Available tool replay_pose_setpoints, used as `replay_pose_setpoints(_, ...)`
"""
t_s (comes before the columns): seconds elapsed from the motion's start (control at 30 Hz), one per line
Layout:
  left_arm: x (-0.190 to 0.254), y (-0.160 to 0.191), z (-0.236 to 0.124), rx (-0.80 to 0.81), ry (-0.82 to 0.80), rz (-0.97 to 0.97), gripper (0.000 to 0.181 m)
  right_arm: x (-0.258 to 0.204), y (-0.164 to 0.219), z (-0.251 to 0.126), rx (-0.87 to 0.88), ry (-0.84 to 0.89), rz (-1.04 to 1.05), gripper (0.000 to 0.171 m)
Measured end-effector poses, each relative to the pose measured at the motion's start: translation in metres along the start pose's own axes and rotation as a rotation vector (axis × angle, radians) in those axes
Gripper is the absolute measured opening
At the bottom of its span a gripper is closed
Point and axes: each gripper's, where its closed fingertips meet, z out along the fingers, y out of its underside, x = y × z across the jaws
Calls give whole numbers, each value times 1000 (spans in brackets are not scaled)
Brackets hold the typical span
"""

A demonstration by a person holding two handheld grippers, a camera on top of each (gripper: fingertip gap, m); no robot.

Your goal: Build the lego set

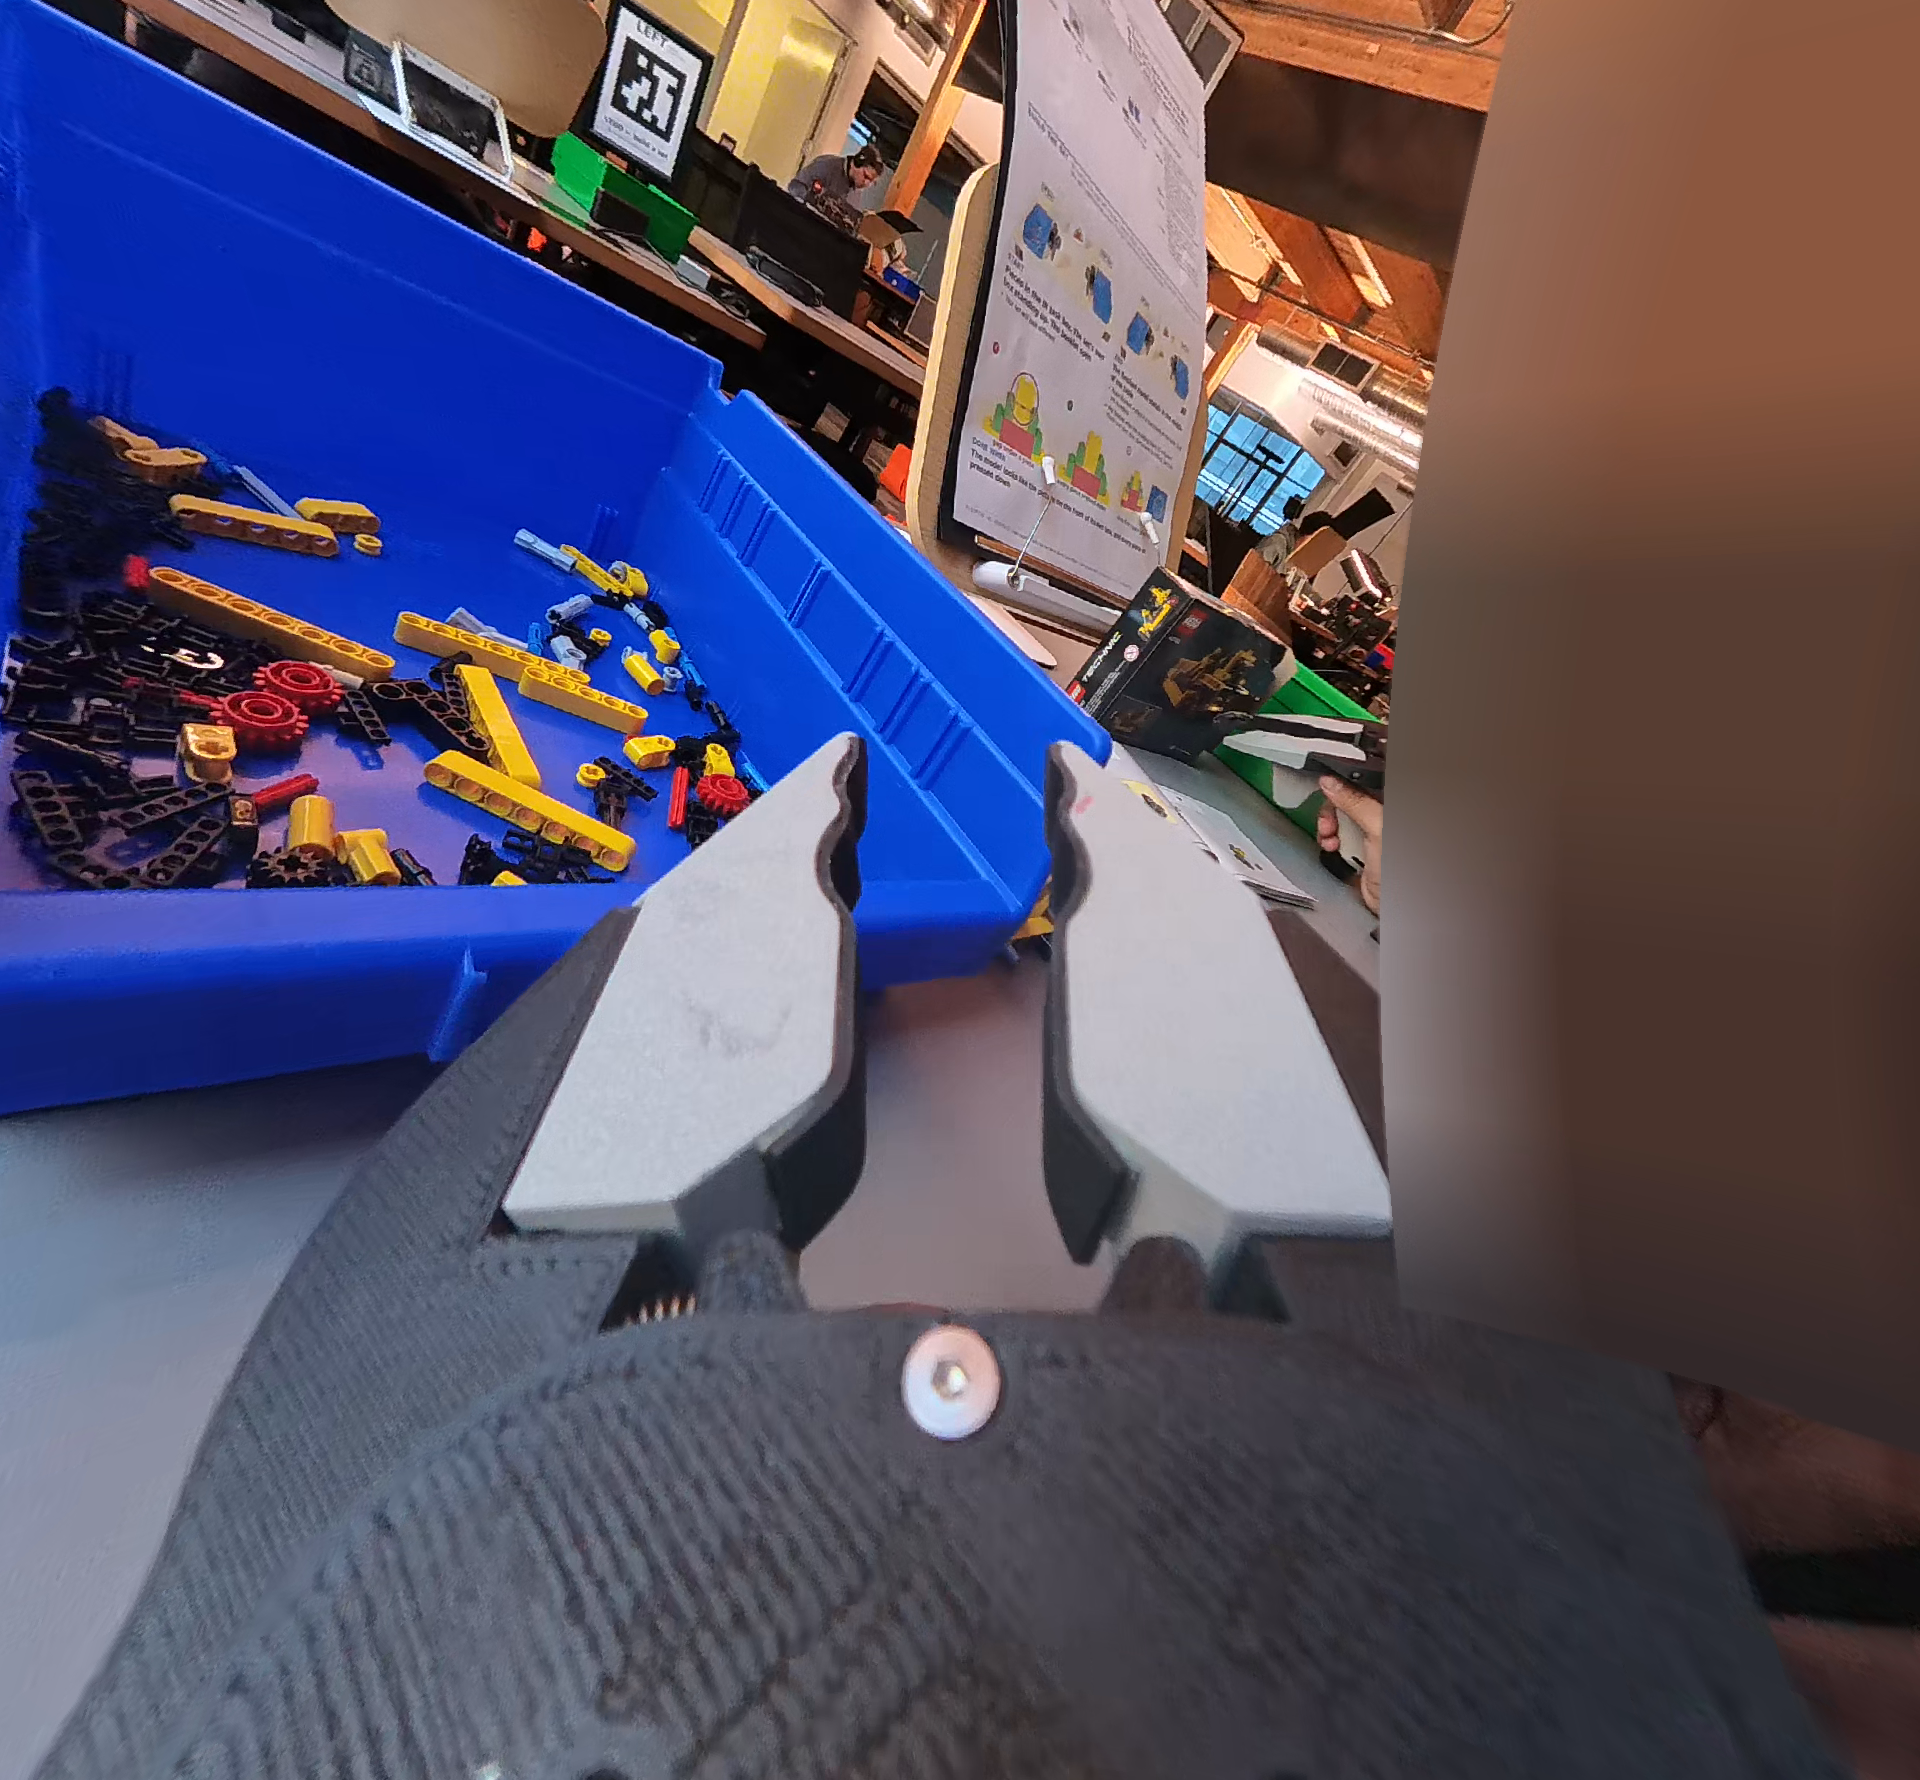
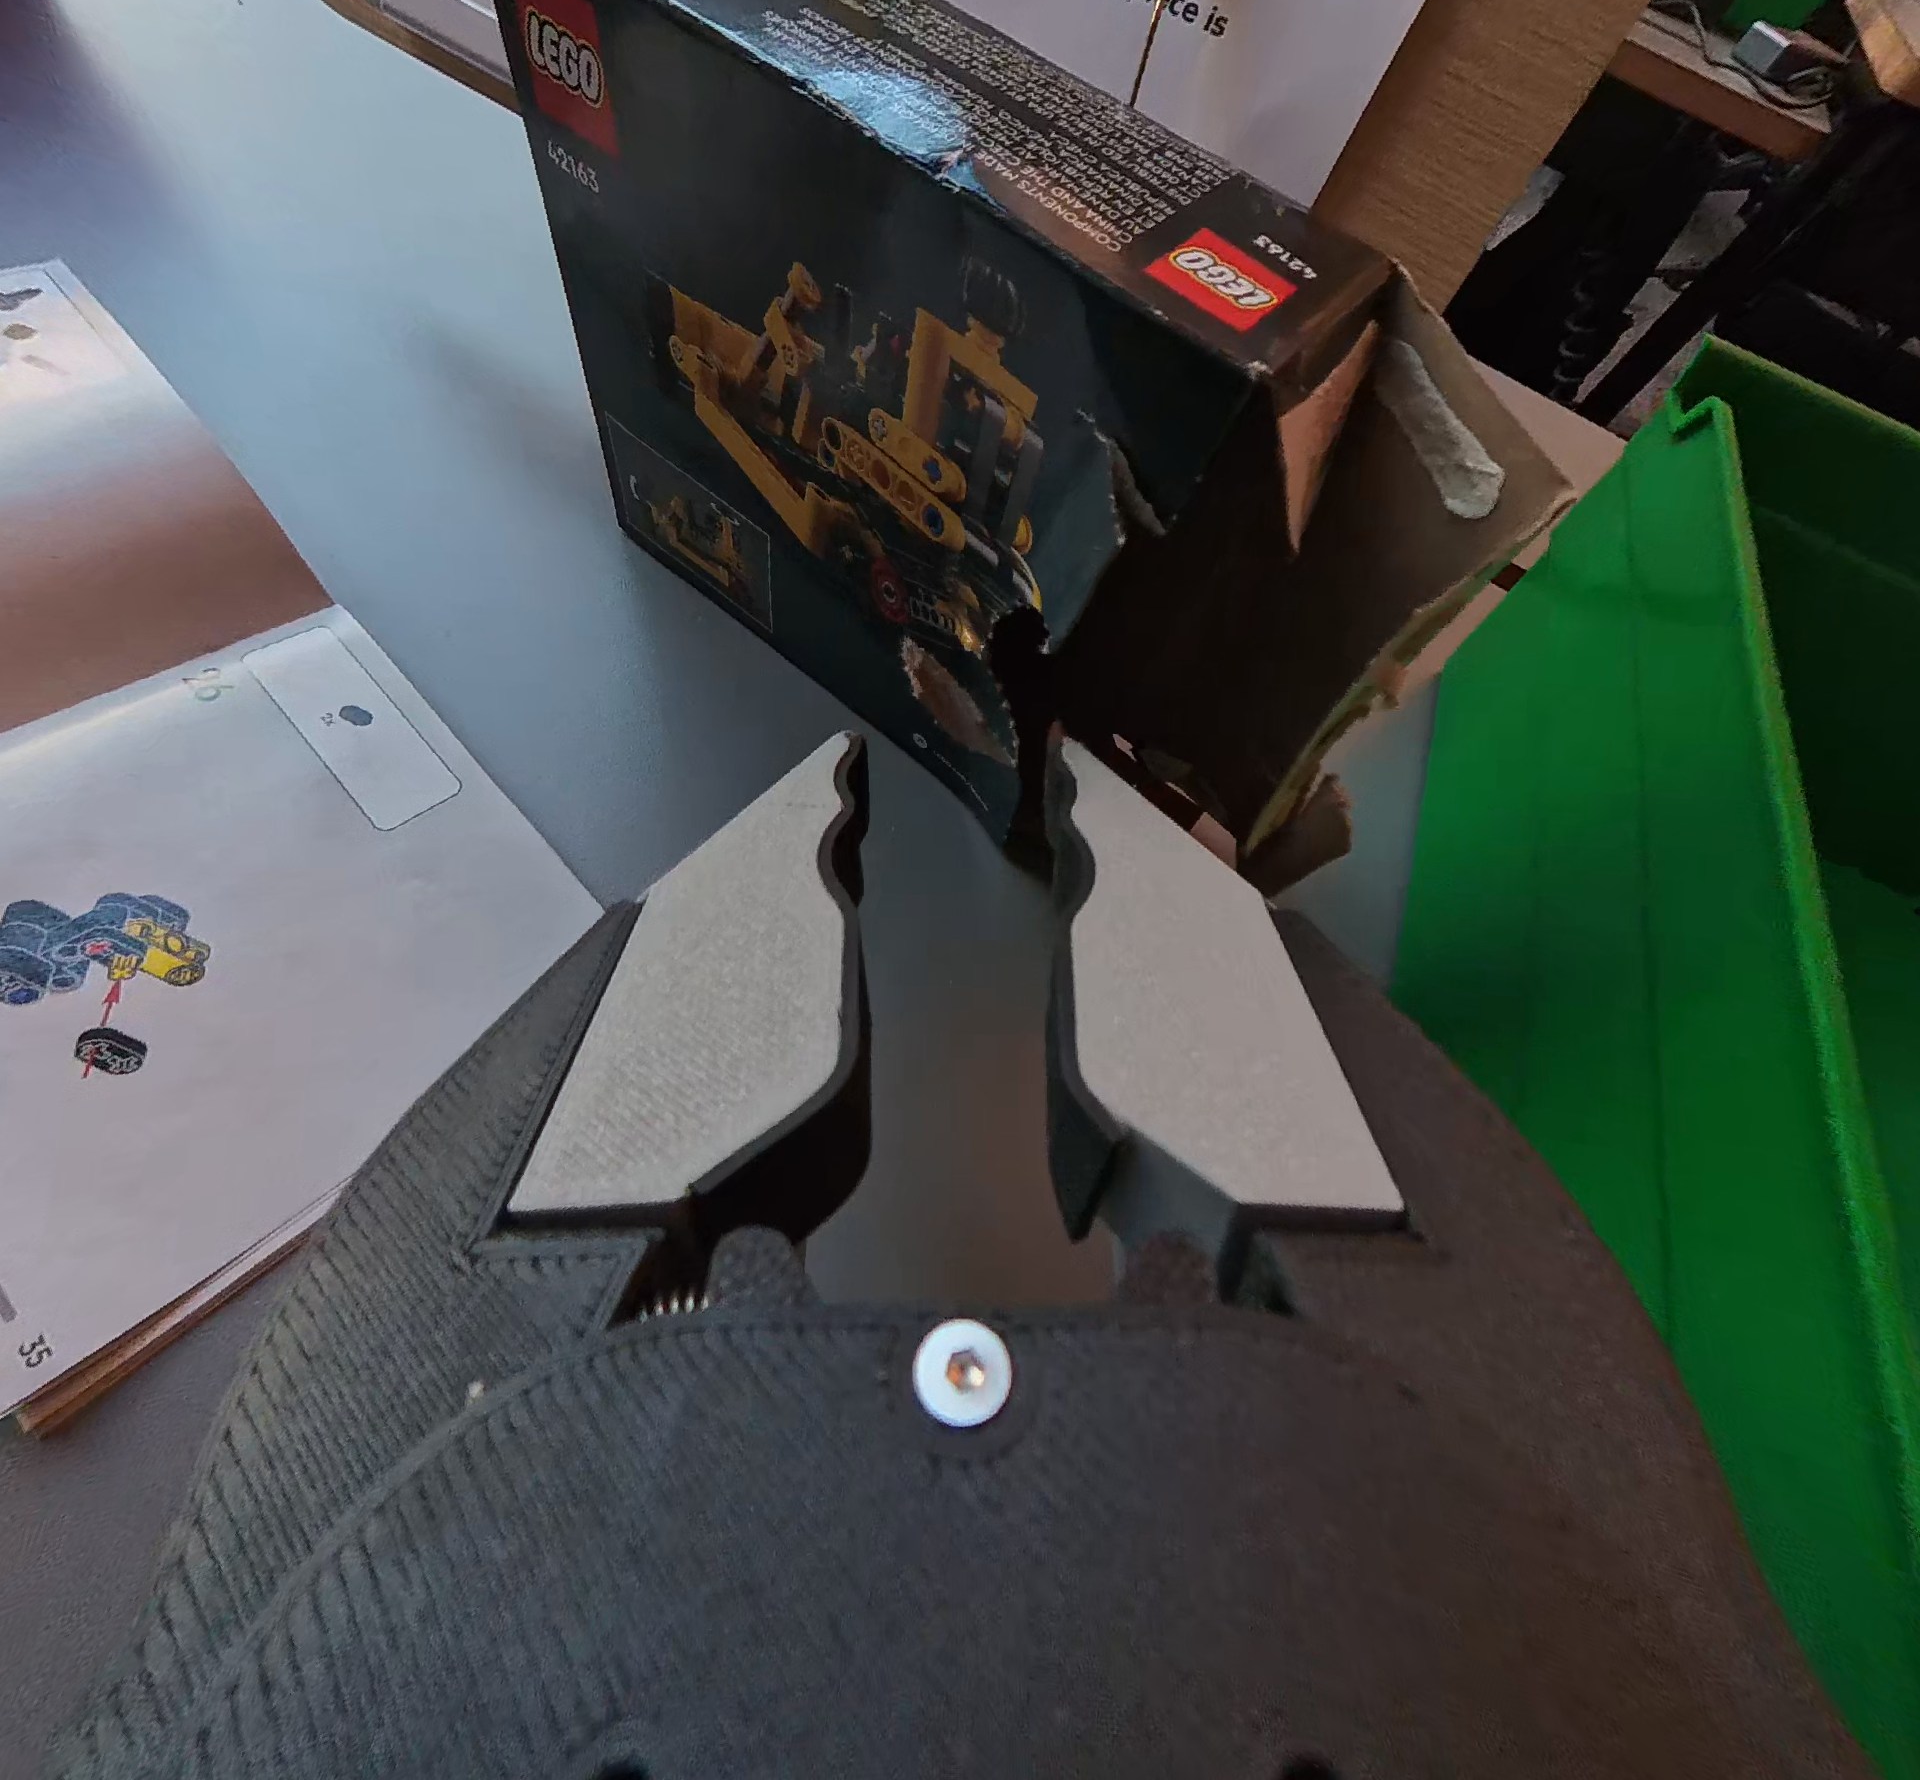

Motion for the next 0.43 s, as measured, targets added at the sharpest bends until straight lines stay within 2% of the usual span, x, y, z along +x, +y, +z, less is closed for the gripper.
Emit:
replay_pose_setpoints(0.17, 0, 1, 1, -11, -2, 5, 30, -1, 1, 2, -15, 0, -14, 29)
replay_pose_setpoints(0.27, -3, 3, 3, -66, -25, 74, 21, -2, 1, 3, -16, 6, -28, 28)
replay_pose_setpoints(0.33, -2, -7, 3, -151, -19, 209, 13, -3, 1, 2, -11, 10, -35, 27)
replay_pose_setpoints(0.37, 6, -13, 6, -234, 36, 281, 13, -3, 0, 2, -7, 11, -37, 26)
replay_pose_setpoints(0.4, 8, -12, 8, -371, 67, 359, 9, -3, 0, 2, -4, 13, -39, 24)
replay_pose_setpoints(0.43, -4, -12, 11, -503, 26, 464, 5, -3, 0, 1, -3, 10, -41, 24)
